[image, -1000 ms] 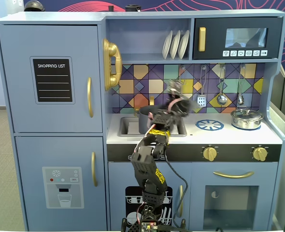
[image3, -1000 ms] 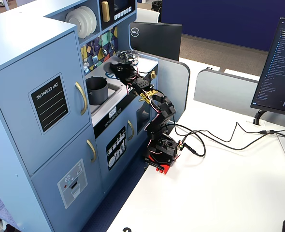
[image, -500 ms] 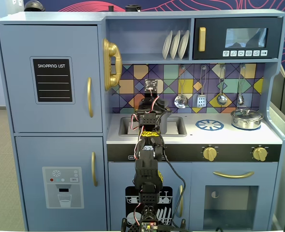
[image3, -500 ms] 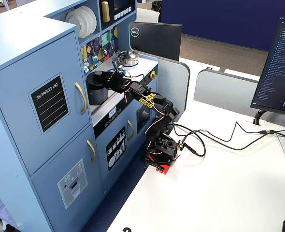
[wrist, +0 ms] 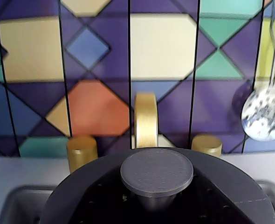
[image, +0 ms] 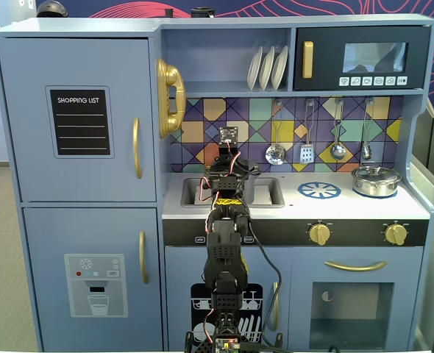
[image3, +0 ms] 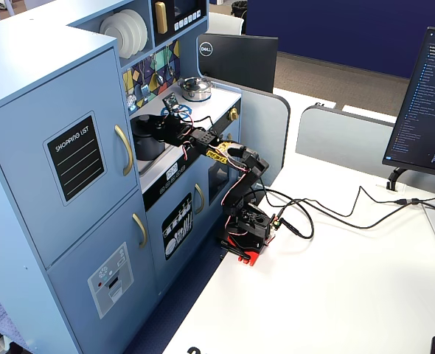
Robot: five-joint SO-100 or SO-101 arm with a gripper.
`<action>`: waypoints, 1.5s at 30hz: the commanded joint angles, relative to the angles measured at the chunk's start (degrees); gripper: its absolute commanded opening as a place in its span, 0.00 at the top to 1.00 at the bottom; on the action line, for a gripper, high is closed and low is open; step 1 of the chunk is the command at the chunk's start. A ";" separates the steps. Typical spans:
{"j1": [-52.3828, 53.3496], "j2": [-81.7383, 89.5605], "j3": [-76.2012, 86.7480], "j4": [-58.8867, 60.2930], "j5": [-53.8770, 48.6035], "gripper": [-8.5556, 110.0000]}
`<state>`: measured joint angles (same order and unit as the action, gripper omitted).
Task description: Pick up the lid from the counter and put it on the gray recipient
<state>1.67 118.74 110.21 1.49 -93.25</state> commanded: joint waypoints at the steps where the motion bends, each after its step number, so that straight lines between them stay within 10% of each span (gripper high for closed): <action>1: 0.35 -0.35 -2.99 -2.37 -0.70 0.93; 16: 1.67 1.85 -1.05 -0.88 -1.93 0.93; 22: 3.25 4.22 1.32 0.44 0.09 0.63; 29: 3.25 10.72 0.88 4.66 0.09 0.62; 45: 0.09 50.10 12.48 73.04 4.75 0.92</action>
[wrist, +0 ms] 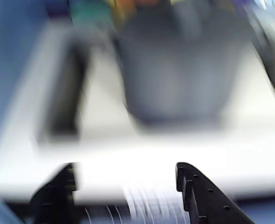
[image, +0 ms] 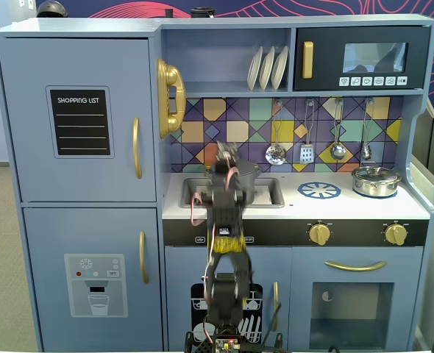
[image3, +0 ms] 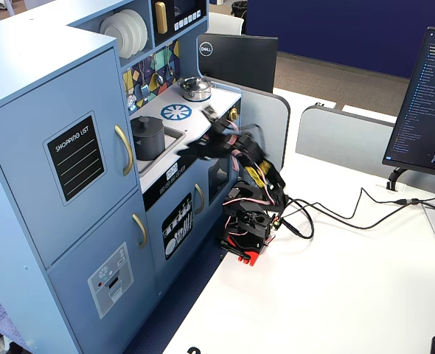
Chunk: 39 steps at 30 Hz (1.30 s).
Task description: Pick up the lid from the counter and put it on the gray recipient
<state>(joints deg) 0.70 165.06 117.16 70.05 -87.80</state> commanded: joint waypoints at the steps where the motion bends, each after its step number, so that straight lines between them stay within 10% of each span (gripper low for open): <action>1: 1.05 5.10 9.23 4.66 -0.26 0.93; 14: -1.23 12.22 50.80 -12.92 7.73 0.93; 23: -0.18 16.96 54.76 11.34 -0.70 0.93; 39: 1.41 17.05 54.76 17.67 1.32 0.89</action>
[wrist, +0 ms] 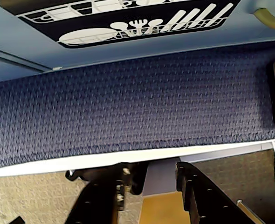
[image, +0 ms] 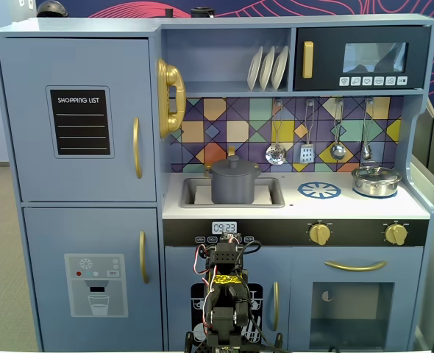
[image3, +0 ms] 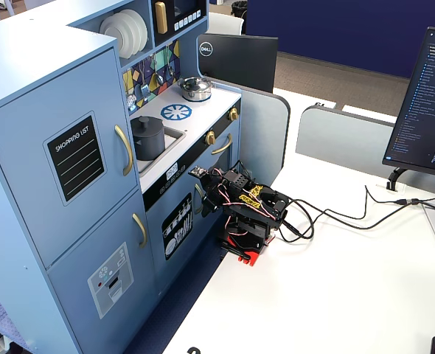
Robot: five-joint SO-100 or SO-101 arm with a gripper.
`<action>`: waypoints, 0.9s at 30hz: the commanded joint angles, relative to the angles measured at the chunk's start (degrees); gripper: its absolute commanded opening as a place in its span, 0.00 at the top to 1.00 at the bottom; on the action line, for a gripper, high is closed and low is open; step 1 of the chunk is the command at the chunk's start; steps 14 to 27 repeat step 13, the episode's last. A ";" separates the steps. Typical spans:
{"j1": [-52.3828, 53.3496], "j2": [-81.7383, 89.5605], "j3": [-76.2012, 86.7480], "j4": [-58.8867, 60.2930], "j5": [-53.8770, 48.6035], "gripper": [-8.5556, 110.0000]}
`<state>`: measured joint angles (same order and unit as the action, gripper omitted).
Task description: Pick up the lid from the counter and put it on the gray recipient
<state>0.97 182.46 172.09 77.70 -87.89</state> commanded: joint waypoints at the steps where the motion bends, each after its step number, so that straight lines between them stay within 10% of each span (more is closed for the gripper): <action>1: 1.14 -0.35 -0.18 10.02 1.41 0.89; 27: 1.14 -0.35 -0.18 10.02 1.41 0.86</action>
